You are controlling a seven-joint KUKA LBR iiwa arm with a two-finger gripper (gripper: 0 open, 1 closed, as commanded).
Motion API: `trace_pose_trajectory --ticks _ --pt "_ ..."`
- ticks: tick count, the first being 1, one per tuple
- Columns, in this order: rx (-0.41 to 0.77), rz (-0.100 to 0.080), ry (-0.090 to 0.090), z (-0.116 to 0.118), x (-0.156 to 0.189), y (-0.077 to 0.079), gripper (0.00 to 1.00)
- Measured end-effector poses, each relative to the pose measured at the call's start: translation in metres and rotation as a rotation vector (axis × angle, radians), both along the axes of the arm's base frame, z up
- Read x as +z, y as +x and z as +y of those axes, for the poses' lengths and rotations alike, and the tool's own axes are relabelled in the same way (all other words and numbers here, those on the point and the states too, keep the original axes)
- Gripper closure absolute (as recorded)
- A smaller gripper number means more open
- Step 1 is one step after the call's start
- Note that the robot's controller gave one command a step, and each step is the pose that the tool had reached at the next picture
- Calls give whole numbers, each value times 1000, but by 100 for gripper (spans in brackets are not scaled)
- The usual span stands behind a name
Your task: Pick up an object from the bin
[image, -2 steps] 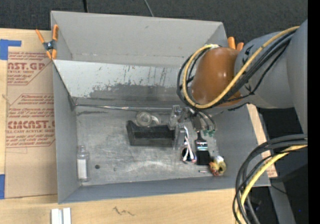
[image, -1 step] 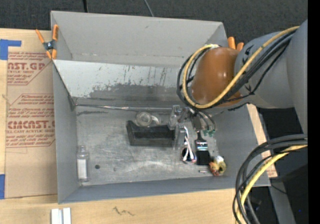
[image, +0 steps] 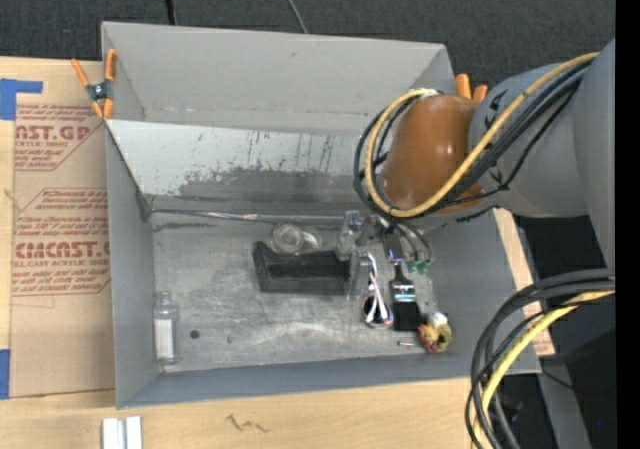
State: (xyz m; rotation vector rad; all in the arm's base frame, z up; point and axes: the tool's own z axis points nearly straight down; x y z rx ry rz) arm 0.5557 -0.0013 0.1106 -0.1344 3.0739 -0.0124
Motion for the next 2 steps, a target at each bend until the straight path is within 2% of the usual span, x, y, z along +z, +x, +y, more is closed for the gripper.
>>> trace_pose_trajectory --ticks 2 --pt "0 0 0 0 0 0 100"
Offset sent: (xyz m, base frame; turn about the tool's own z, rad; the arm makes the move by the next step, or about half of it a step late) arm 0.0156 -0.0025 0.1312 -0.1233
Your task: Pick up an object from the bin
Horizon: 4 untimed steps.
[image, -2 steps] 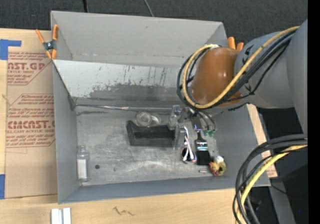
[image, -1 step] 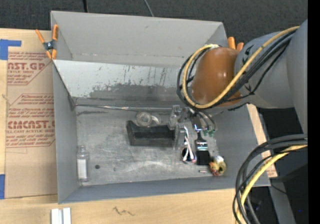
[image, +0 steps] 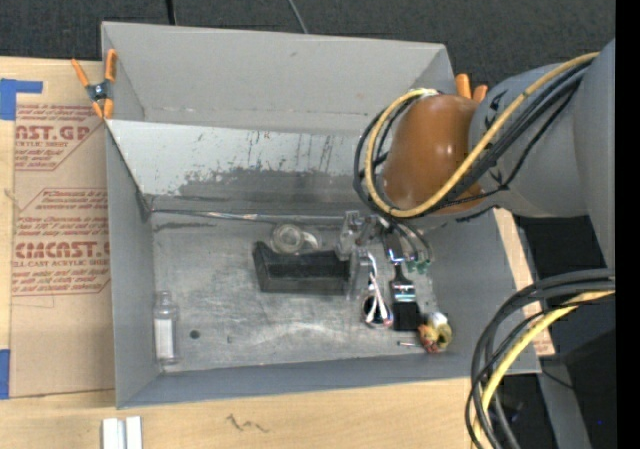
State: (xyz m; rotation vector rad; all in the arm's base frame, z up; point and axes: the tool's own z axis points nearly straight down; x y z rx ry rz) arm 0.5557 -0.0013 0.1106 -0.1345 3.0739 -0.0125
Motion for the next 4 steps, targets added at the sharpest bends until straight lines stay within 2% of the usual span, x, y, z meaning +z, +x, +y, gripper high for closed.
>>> trace_pose_trajectory --ticks 4 --pt "0 0 0 0 0 0 100"
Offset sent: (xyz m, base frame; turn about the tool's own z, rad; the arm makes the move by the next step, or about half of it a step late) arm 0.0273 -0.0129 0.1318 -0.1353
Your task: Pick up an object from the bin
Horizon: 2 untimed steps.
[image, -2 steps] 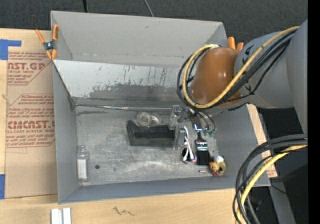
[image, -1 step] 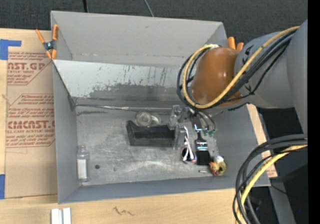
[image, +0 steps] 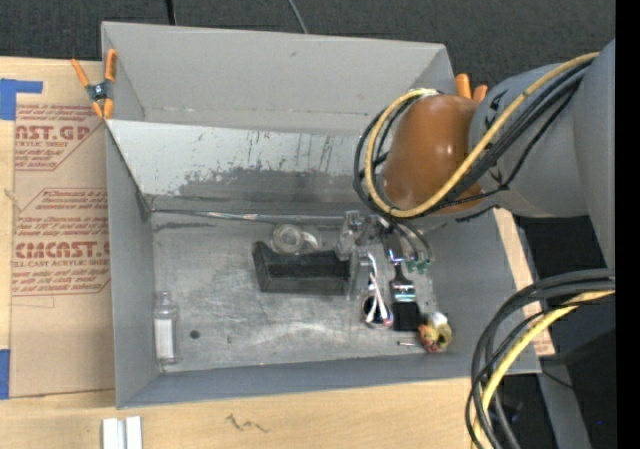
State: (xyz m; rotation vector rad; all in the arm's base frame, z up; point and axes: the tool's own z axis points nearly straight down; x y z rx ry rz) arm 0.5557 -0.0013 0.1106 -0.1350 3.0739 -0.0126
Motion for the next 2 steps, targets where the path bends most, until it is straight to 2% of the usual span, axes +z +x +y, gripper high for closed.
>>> trace_pose_trajectory --ticks 2 --pt "0 0 0 0 0 0 100"
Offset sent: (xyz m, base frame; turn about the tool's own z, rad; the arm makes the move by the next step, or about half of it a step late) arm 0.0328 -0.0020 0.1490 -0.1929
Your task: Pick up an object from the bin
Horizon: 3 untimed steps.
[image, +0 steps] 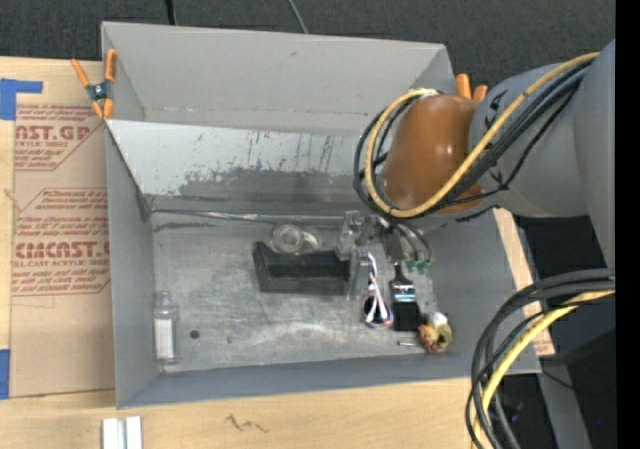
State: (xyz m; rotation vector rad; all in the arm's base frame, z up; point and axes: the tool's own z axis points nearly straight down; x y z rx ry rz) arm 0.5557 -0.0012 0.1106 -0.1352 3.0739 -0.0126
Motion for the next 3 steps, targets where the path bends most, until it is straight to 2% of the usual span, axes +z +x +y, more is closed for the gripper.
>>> trace_pose_trajectory --ticks 1,2,3 --pt "6 56 5 4 -21 -17 0" --pt "6 62 5 4 -23 -19 0" --pt "142 25 -6 16 -27 5 100"
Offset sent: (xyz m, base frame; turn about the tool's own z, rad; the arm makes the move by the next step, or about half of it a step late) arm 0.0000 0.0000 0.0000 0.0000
